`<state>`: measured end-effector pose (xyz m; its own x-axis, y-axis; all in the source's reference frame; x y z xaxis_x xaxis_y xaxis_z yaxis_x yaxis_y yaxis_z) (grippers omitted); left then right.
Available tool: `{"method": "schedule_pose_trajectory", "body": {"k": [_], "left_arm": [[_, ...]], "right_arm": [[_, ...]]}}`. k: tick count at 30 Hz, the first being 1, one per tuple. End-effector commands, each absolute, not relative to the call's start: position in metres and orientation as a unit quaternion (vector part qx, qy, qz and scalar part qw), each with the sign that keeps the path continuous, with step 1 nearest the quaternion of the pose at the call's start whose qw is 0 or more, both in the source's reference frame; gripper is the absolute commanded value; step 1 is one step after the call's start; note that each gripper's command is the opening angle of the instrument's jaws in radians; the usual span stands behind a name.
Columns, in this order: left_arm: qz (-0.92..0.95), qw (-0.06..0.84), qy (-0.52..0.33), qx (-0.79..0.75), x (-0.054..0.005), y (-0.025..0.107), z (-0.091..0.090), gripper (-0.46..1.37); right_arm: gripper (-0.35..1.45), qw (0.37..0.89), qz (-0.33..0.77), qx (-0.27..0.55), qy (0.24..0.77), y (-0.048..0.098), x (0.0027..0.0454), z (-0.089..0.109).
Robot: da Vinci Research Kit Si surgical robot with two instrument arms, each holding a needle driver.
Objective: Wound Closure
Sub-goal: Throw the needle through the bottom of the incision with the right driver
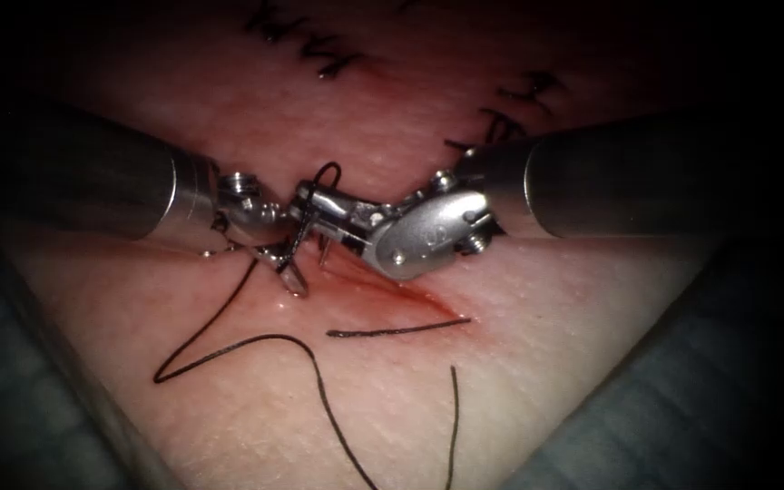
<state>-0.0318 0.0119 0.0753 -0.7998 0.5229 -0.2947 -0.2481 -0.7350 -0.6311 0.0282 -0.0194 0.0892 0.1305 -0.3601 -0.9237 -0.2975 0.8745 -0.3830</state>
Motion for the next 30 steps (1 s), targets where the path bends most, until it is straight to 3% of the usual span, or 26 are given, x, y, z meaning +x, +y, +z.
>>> {"method": "schedule_pose_trajectory", "body": {"k": [1,12,30], "left_arm": [[0.902,0.216,-0.292,-0.233,-0.0316,0.0119,0.0748,0.65],[0.905,0.234,-0.268,-0.235,-0.0301,0.0112,0.0699,0.46],[0.897,0.264,-0.249,-0.25,-0.0318,0.0073,0.0686,0.06]], "right_arm": [[-0.35,0.707,-0.018,-0.255,0.659,-0.0193,0.0281,0.0893],[-0.35,0.718,0.003,-0.257,0.647,-0.0195,0.0267,0.0896],[-0.35,0.731,0.174,-0.189,0.632,-0.0197,0.0258,0.0911]]}}
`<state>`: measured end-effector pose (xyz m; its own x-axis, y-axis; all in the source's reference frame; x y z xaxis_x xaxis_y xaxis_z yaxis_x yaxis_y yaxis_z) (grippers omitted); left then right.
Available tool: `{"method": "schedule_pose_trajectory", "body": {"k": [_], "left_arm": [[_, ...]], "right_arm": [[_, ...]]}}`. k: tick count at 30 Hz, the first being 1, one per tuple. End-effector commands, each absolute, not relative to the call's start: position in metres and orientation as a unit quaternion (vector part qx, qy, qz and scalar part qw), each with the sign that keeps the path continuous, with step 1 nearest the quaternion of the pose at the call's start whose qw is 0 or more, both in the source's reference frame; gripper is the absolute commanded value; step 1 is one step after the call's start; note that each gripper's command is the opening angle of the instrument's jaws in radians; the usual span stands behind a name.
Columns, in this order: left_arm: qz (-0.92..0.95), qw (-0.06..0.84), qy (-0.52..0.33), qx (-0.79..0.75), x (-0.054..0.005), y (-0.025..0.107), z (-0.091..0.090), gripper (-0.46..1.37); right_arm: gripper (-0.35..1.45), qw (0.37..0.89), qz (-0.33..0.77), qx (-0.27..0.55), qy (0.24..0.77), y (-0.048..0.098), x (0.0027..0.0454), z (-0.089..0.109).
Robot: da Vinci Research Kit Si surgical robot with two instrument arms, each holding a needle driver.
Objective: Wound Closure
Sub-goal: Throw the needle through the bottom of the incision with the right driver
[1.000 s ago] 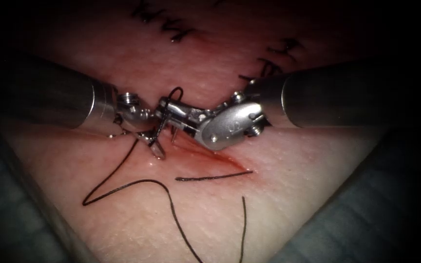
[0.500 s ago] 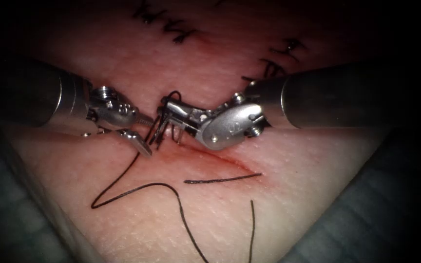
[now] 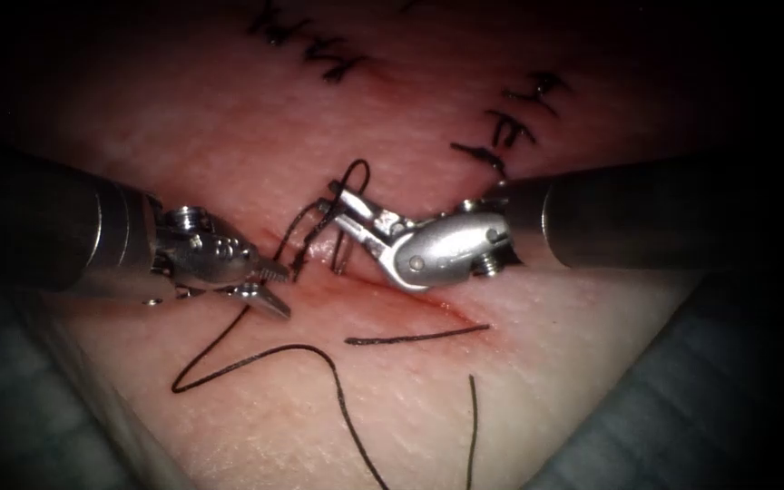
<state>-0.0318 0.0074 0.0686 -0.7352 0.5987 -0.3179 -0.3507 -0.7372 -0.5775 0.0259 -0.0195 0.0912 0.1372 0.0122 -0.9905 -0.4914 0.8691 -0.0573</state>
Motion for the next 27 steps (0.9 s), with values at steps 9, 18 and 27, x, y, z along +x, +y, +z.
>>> {"method": "schedule_pose_trajectory", "body": {"k": [9,18,27], "left_arm": [[0.895,0.263,-0.253,-0.254,-0.0325,0.0048,0.0705,0.04],[0.894,0.264,-0.258,-0.254,-0.0317,0.0028,0.0709,0.0],[0.893,0.266,-0.261,-0.253,-0.0318,0.0018,0.0714,-0.02]], "right_arm": [[-0.35,0.718,0.235,-0.149,0.638,-0.0168,0.0253,0.0912],[-0.35,0.704,0.285,-0.098,0.643,-0.0156,0.025,0.0922],[-0.35,0.687,0.326,-0.066,0.646,-0.0141,0.0246,0.0934]]}}
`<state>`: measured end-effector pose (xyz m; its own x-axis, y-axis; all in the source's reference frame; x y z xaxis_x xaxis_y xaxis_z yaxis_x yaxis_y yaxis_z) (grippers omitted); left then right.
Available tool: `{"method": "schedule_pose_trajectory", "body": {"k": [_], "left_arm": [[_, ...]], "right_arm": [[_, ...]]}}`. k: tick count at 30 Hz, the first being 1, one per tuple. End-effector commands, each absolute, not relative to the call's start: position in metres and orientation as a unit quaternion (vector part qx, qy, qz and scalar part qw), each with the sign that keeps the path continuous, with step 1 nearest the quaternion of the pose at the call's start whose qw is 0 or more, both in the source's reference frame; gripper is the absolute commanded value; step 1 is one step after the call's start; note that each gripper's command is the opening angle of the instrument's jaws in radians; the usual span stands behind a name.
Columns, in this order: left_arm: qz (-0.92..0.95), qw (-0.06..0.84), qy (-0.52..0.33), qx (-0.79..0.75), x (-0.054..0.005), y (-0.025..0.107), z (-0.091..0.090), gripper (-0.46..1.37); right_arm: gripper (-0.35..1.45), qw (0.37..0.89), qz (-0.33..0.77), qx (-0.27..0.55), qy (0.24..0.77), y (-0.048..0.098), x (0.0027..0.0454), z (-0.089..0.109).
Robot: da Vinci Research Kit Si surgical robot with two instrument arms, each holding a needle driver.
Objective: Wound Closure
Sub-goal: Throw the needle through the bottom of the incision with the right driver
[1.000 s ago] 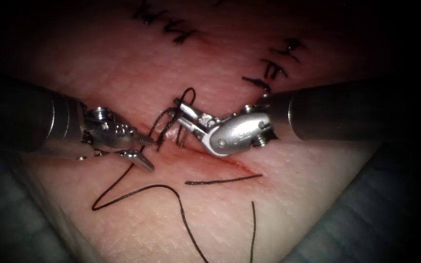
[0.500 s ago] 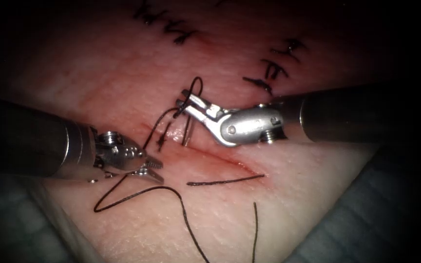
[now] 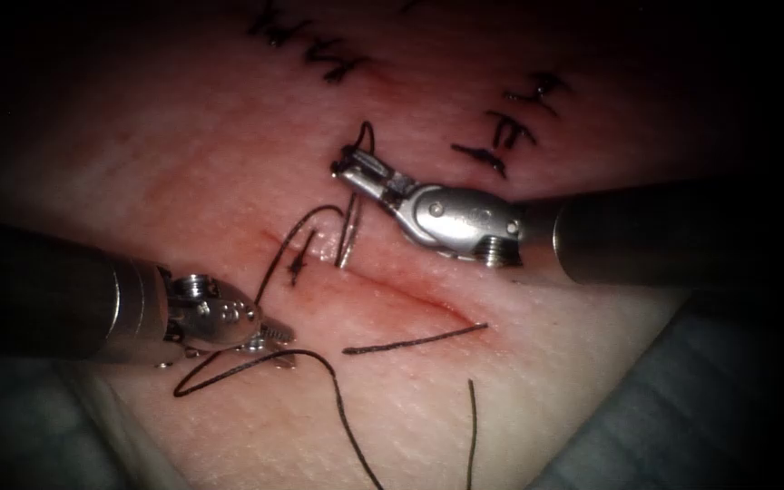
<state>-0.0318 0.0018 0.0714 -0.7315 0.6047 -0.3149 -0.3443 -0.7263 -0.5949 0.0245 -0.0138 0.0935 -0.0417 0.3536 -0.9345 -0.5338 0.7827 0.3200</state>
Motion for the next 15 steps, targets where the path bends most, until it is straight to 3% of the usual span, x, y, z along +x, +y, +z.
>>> {"method": "schedule_pose_trajectory", "body": {"k": [1,15], "left_arm": [[0.893,0.265,-0.261,-0.253,-0.0318,0.0017,0.0715,-0.01],[0.893,0.265,-0.26,-0.254,-0.0318,0.0016,0.0716,-0.04]], "right_arm": [[-0.35,0.684,0.332,-0.061,0.647,-0.0141,0.0246,0.0935],[-0.35,0.634,0.452,0.047,0.625,-0.0142,0.0247,0.0936]]}}
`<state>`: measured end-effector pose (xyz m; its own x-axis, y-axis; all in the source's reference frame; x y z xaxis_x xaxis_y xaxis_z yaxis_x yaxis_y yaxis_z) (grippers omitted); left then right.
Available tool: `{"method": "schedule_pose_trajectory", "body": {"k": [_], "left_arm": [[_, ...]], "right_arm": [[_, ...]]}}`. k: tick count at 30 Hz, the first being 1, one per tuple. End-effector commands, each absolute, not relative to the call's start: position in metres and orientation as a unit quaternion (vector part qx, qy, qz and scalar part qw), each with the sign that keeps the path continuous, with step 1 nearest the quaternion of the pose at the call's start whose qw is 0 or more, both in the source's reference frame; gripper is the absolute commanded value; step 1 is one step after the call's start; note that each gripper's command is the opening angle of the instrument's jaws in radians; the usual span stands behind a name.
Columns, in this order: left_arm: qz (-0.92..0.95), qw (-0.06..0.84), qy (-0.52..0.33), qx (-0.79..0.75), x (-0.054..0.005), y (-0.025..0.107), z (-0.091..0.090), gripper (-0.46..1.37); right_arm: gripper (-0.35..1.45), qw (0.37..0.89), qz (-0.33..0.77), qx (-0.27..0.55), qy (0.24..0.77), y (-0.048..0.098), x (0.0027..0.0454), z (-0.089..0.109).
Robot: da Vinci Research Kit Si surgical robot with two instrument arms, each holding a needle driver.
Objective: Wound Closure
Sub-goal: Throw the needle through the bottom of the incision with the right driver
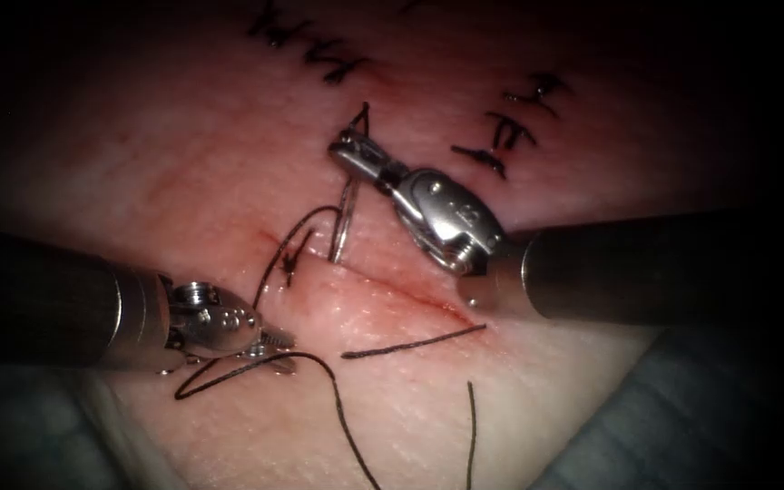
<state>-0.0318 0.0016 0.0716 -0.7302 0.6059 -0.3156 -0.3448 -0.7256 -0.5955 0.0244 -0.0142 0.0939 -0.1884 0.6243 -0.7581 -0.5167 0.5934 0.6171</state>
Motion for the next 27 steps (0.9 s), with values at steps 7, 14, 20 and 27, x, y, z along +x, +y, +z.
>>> {"method": "schedule_pose_trajectory", "body": {"k": [7,14,20,27], "left_arm": [[0.893,0.265,-0.26,-0.254,-0.0318,0.0016,0.0717,-0.06],[0.893,0.267,-0.26,-0.254,-0.0317,0.0016,0.072,-0.07],[0.893,0.267,-0.26,-0.254,-0.0317,0.0016,0.0721,-0.07],[0.893,0.266,-0.26,-0.254,-0.0317,0.0018,0.0722,-0.09]], "right_arm": [[-0.35,0.614,0.506,0.099,0.598,-0.0143,0.0247,0.0935],[-0.35,0.581,0.544,0.135,0.59,-0.0142,0.0246,0.0935],[-0.35,0.548,0.574,0.173,0.583,-0.0143,0.0247,0.0935],[-0.35,0.519,0.602,0.228,0.562,-0.0152,0.0249,0.0937]]}}
